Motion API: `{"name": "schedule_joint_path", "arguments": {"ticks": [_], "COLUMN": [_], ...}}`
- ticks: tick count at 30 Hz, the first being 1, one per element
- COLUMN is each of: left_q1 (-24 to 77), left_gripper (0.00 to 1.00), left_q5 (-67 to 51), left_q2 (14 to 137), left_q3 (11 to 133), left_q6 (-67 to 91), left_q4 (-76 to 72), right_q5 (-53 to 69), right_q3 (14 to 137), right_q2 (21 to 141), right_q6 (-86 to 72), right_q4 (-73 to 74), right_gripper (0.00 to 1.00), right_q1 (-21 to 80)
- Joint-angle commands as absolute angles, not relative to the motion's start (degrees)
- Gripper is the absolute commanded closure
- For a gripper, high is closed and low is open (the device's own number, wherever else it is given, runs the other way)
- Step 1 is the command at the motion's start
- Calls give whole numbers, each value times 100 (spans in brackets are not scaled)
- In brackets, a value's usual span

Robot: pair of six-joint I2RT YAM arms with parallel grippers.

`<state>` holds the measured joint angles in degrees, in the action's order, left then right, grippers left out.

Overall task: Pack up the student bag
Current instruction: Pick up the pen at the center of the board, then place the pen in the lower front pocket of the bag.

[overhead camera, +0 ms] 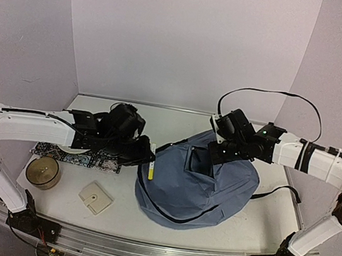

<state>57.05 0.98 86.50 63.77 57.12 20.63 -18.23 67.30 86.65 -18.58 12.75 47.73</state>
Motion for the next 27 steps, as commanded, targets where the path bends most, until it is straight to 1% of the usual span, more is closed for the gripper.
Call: {"name": "schedule_joint_path", "arguments": {"ticks": [1,8,16,20,24,27], "left_q1": [5761,5871,5880,5863,5907,5955], "left_gripper": [100,100,100,100,100,100], "left_q5": [-925,-1560,-2199,-2083,-2585,-2502], "left_q2": [9147,10073,10843,11004,11040,10924], "left_q3": [6949,7693,8047,8130,8233,8031], "left_q6": [5558,5605,5830,5917,5958,5950], "left_q4": [922,537,392,341,325,333], "right_q5": [-1552,-1443,-1339,-1286,-1274,-1310], "right_q3": [7163,7255,7307,7353,7310,7264], "right_q2": [8546,8587,8617,8656,8619,8588], "right_q6": [-1868,-1927,-1912,-1899,-1907,-1904], "right_q4": [1073,1064,997,976,972,946], "right_gripper": [100,100,100,100,100,100], "right_q1": [5012,5167,5302,5357,5387,5387]}}
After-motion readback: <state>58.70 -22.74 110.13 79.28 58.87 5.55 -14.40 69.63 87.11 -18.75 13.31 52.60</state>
